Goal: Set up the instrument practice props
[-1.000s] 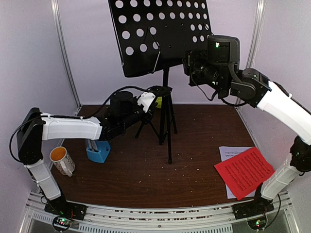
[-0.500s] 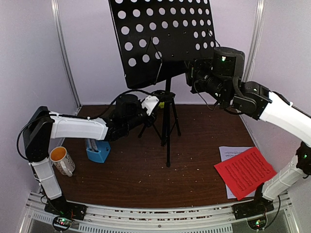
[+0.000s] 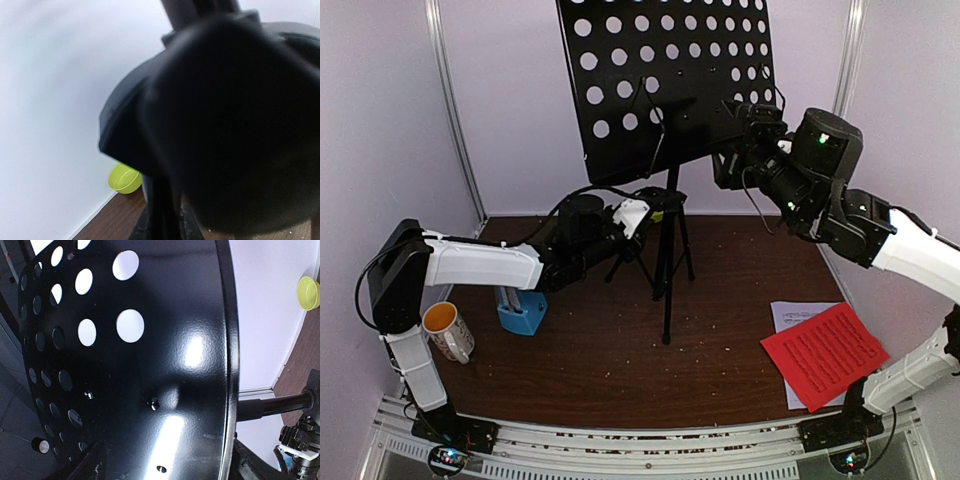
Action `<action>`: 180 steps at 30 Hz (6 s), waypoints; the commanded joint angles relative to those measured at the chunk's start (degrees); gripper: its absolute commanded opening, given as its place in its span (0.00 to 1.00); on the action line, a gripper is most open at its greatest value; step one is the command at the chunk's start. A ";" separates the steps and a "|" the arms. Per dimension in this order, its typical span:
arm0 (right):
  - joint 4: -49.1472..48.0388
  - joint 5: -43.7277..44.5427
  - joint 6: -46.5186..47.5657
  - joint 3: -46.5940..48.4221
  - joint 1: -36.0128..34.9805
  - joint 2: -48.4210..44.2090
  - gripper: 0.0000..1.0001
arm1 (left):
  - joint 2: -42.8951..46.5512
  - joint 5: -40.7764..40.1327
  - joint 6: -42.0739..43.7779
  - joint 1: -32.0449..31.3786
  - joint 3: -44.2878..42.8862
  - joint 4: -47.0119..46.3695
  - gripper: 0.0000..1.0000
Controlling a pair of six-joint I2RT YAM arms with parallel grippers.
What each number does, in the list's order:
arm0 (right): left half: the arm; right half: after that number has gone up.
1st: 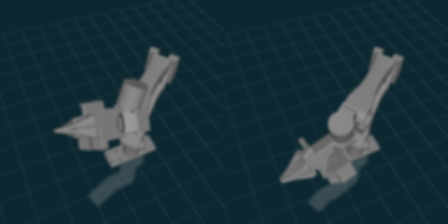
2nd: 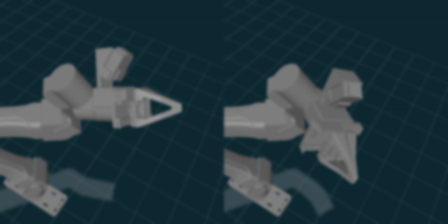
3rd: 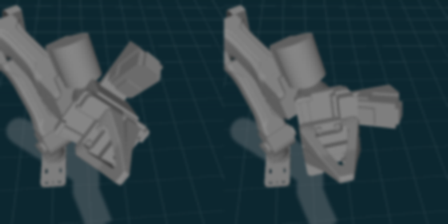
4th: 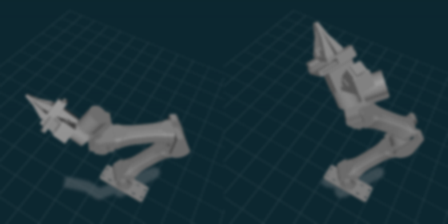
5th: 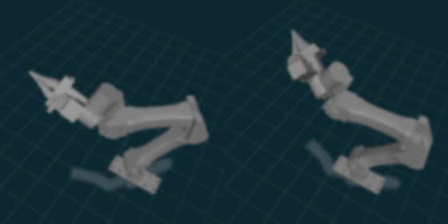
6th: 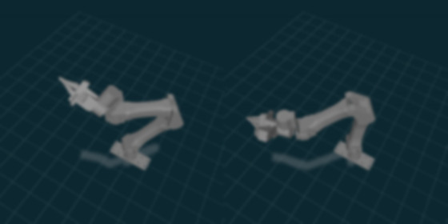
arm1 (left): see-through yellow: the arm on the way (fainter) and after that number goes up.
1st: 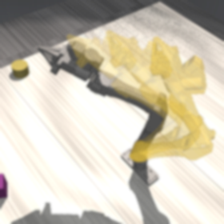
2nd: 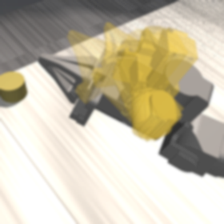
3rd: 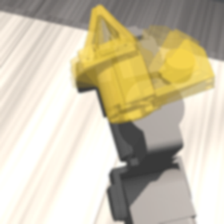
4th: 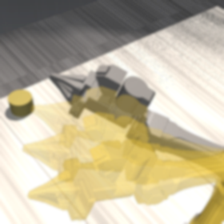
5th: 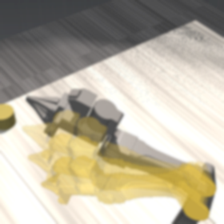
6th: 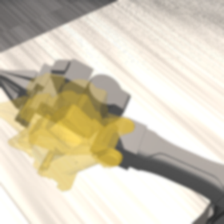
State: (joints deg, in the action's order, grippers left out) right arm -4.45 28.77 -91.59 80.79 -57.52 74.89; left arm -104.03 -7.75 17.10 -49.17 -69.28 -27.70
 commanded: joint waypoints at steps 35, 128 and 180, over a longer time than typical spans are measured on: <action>-3.04 -4.71 11.45 -25.79 3.45 -18.10 1.00 | -1.18 5.25 0.48 2.54 1.86 4.40 0.42; 0.93 -43.11 85.78 -27.29 19.38 -3.44 0.94 | 9.42 10.61 -38.26 -8.55 6.26 12.59 0.00; -6.77 -42.70 87.64 -24.63 9.19 6.89 0.00 | 26.20 16.53 -26.06 3.26 17.42 21.58 0.55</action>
State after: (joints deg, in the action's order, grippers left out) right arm -8.67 -15.94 2.79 57.56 -46.46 84.18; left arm -78.00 10.70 -8.01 -45.80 -52.03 -1.80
